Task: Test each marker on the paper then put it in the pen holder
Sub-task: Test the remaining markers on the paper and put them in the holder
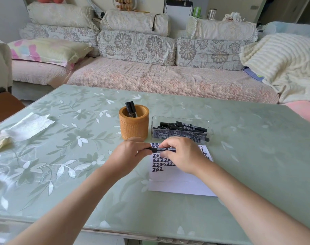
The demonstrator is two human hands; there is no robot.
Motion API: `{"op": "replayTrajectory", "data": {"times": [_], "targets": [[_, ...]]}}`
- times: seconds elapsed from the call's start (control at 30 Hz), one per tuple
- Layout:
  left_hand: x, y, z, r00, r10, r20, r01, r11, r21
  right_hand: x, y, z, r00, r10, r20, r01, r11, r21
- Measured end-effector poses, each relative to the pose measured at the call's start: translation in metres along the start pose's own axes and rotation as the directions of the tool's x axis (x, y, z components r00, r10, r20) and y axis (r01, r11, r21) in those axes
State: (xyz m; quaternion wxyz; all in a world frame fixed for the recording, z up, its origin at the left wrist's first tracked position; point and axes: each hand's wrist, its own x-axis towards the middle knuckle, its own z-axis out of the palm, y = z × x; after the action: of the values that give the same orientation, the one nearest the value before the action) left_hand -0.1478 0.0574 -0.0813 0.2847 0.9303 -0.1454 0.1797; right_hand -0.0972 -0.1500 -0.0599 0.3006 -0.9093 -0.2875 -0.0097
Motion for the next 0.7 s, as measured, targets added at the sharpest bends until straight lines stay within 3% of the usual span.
{"op": "replayTrajectory", "data": {"times": [0.2, 0.4, 0.53, 0.7], "targets": [[0.003, -0.006, -0.002, 1.000, 0.009, -0.001, -0.009, 1.000, -0.027, 0.004, -0.008, -0.002, 0.994, -0.020, 0.110, 0.032, 0.994, -0.101], [0.010, -0.010, 0.001, 0.996, -0.088, 0.014, 0.089, 0.991, -0.096, 0.016, -0.019, -0.005, 0.986, -0.005, 0.166, 0.045, 0.971, -0.236], [0.011, -0.019, 0.010, 0.984, -0.177, 0.020, 0.178, 0.982, -0.059, 0.029, -0.018, -0.008, 0.998, 0.028, 0.058, -0.013, 0.972, -0.234], [0.007, -0.033, 0.019, 0.987, -0.103, 0.123, 0.091, 0.991, 0.103, 0.053, -0.032, -0.014, 0.990, 0.010, -0.138, -0.008, 1.000, 0.018]]}}
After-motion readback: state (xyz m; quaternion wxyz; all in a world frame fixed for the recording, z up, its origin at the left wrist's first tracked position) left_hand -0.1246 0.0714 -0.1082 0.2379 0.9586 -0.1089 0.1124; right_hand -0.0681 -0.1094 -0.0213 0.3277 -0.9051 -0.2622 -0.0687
